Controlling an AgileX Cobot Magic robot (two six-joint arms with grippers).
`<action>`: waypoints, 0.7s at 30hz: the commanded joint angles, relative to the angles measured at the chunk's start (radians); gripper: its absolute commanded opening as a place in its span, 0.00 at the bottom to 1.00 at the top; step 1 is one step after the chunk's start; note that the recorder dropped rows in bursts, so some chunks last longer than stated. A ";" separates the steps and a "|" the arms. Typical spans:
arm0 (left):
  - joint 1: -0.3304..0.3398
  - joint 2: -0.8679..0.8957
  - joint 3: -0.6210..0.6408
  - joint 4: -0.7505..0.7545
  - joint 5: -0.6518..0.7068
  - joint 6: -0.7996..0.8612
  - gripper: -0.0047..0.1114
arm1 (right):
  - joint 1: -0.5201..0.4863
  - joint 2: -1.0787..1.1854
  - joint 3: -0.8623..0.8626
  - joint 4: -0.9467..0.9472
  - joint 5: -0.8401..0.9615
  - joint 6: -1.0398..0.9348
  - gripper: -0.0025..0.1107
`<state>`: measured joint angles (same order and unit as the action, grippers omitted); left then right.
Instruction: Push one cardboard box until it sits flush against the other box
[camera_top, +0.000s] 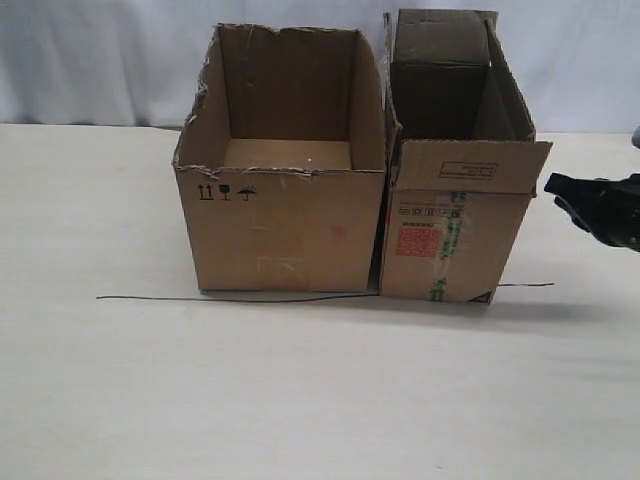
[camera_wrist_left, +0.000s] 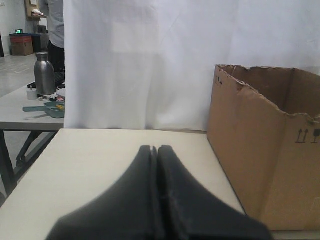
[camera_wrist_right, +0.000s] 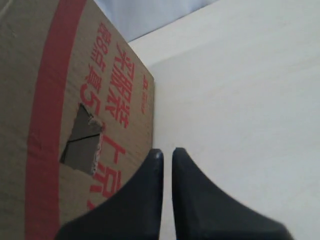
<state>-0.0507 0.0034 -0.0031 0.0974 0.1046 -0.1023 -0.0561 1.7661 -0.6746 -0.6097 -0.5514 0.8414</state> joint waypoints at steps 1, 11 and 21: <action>-0.007 -0.003 0.003 0.003 -0.011 0.001 0.04 | -0.005 0.077 -0.057 -0.031 -0.057 0.058 0.07; -0.007 -0.003 0.003 0.003 -0.011 0.001 0.04 | -0.005 0.136 -0.102 -0.083 -0.125 0.118 0.07; -0.007 -0.003 0.003 -0.006 -0.007 0.001 0.04 | 0.000 0.175 -0.105 -0.086 -0.213 0.153 0.07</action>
<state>-0.0507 0.0034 -0.0031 0.0974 0.1046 -0.1023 -0.0561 1.9268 -0.7739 -0.6851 -0.7156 0.9787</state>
